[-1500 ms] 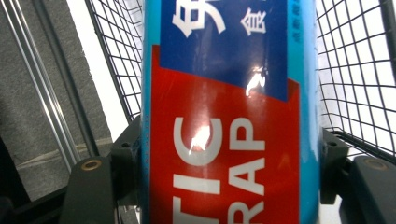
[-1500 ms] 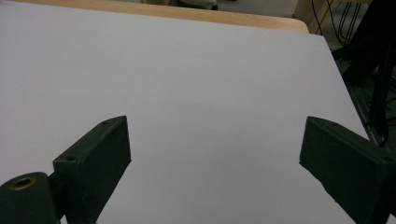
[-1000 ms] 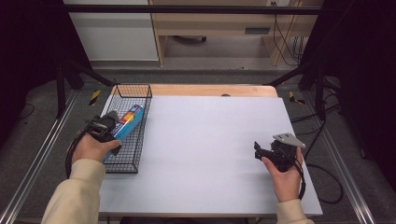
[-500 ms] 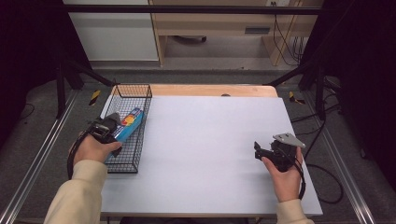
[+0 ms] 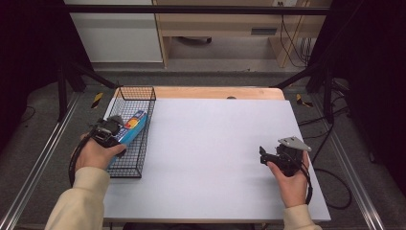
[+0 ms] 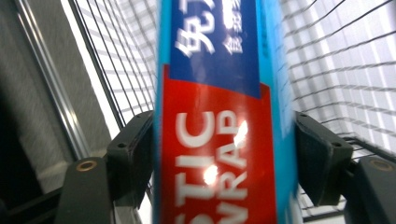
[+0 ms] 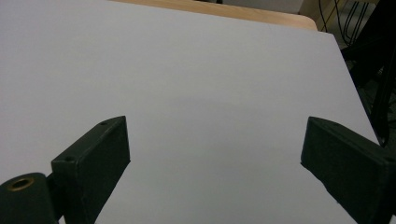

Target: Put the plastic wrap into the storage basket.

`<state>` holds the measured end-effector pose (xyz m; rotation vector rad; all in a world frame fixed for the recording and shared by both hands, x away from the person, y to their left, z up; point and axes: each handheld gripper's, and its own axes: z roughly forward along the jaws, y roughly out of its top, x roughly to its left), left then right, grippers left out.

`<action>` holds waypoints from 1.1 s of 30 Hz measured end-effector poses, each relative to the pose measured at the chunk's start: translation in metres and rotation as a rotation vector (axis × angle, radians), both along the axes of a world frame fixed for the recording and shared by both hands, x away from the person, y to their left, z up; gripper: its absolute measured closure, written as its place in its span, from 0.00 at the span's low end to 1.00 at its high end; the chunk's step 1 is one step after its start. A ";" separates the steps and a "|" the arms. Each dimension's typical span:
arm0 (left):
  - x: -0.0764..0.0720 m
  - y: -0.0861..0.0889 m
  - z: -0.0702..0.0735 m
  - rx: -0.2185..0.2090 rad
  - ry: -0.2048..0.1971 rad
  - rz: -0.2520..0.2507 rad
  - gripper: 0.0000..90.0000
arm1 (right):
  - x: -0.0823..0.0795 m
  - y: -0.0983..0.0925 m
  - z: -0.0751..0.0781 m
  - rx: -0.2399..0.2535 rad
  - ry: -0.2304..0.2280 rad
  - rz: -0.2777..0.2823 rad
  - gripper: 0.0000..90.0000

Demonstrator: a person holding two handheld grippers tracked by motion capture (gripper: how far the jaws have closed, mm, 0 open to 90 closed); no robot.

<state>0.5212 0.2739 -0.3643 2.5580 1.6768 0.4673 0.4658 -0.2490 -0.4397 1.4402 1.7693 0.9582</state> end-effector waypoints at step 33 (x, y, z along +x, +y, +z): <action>-0.048 -0.116 0.039 -0.312 -0.491 -0.521 0.05 | -0.019 -0.007 0.003 -0.021 -0.039 0.011 0.04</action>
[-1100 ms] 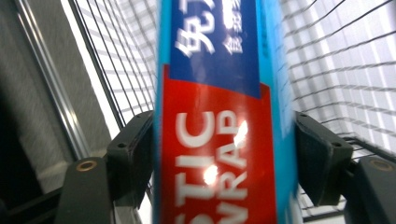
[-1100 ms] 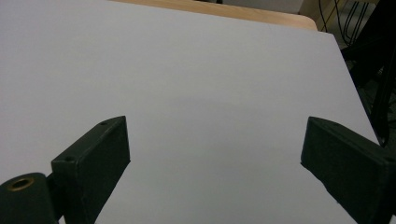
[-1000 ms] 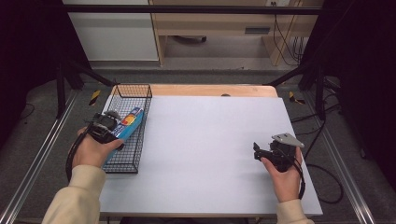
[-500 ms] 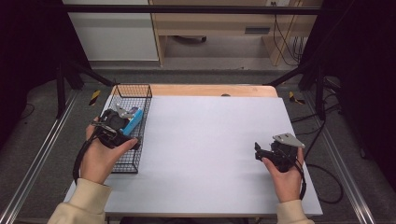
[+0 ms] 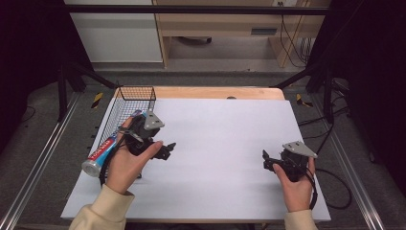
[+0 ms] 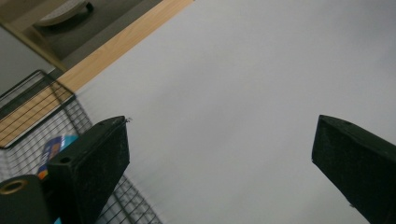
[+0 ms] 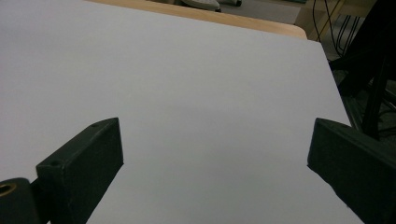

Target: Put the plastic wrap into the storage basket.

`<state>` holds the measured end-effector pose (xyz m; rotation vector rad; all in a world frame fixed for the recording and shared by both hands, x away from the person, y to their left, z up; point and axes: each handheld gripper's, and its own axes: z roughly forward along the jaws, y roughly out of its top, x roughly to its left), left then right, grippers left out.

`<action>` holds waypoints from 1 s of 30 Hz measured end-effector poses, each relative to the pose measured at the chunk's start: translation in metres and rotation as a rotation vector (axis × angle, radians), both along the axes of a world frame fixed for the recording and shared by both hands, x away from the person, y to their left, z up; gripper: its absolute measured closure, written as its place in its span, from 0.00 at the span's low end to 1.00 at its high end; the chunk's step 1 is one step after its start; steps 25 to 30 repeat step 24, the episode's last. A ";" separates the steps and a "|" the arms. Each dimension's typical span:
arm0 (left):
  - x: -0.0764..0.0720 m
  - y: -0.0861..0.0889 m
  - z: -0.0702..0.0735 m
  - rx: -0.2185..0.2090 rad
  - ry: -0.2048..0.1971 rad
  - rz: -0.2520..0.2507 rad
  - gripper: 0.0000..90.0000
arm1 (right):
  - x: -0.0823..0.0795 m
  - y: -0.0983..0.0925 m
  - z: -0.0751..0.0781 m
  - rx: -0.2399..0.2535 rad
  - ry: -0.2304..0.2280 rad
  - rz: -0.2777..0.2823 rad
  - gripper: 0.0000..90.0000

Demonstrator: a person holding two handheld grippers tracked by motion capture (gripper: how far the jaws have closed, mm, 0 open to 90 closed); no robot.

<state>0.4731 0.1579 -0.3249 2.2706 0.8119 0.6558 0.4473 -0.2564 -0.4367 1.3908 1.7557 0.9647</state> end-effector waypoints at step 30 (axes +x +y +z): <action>-0.002 0.001 -0.101 -0.380 -0.163 -0.178 0.06 | -0.024 -0.014 -0.020 -0.015 -0.109 0.038 0.08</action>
